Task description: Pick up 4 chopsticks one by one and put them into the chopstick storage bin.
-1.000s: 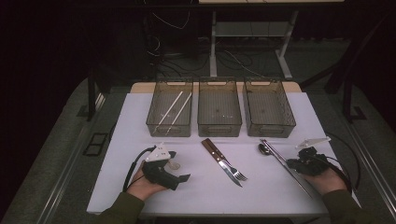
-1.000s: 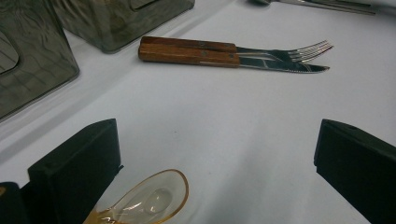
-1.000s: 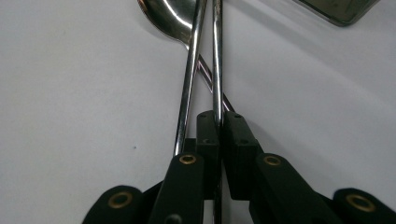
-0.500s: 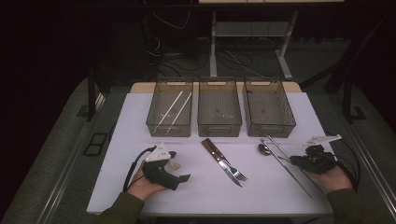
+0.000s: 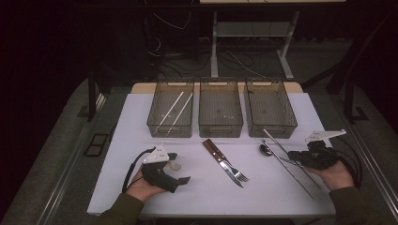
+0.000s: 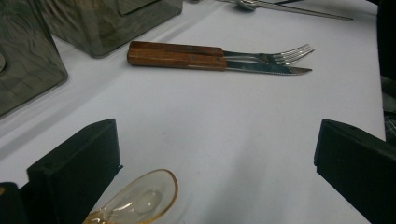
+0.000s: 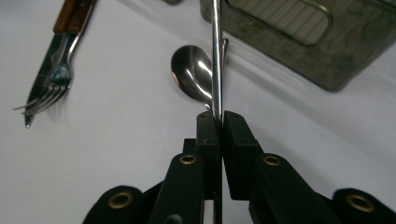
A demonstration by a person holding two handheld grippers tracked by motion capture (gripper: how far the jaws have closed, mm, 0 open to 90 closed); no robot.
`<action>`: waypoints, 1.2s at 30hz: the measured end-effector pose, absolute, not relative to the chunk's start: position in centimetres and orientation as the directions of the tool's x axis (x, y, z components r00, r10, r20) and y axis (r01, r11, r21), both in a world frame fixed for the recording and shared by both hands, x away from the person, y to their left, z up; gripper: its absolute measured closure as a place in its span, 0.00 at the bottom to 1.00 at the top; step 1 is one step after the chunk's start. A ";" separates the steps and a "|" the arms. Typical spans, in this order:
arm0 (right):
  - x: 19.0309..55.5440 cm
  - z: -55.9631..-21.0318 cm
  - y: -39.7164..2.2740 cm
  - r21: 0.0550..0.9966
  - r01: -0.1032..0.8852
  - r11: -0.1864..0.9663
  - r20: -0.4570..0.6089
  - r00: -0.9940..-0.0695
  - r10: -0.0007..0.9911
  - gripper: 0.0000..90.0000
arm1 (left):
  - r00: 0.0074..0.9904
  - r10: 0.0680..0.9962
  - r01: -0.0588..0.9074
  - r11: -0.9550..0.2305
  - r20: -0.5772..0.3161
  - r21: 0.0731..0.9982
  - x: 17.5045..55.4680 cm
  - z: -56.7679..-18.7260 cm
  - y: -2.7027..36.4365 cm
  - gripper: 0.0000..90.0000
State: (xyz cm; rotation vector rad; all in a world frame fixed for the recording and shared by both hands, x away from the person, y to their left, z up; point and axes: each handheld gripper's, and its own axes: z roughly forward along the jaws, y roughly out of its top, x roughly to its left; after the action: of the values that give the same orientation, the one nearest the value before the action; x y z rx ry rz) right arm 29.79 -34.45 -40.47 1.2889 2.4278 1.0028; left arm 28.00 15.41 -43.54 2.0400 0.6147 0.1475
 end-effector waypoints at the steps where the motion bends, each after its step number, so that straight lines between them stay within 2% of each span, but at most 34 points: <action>1: 29.9 -40.3 -34.3 0.659 0.648 0.382 0.125 -0.595 0.794 0.95 | 0.866 0.479 0.360 -0.404 -0.141 0.841 27.9 -43.6 15.5 0.00; 15: 30.9 -38.5 -32.0 0.710 0.604 0.362 0.156 -0.636 0.756 0.95 | 0.875 0.459 0.361 -0.408 -0.154 0.839 27.5 -43.7 16.0 0.00; 36: 34.4 -36.5 -24.3 0.754 0.539 0.376 0.150 -0.698 0.701 0.95 | 0.878 0.453 0.357 -0.403 -0.156 0.843 27.6 -43.7 15.8 0.00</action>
State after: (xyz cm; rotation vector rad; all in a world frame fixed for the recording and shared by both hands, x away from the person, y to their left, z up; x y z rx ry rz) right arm 34.41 -24.28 -36.45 1.1136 2.4375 1.2226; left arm 27.57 15.79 -43.66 2.0306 0.5885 0.1187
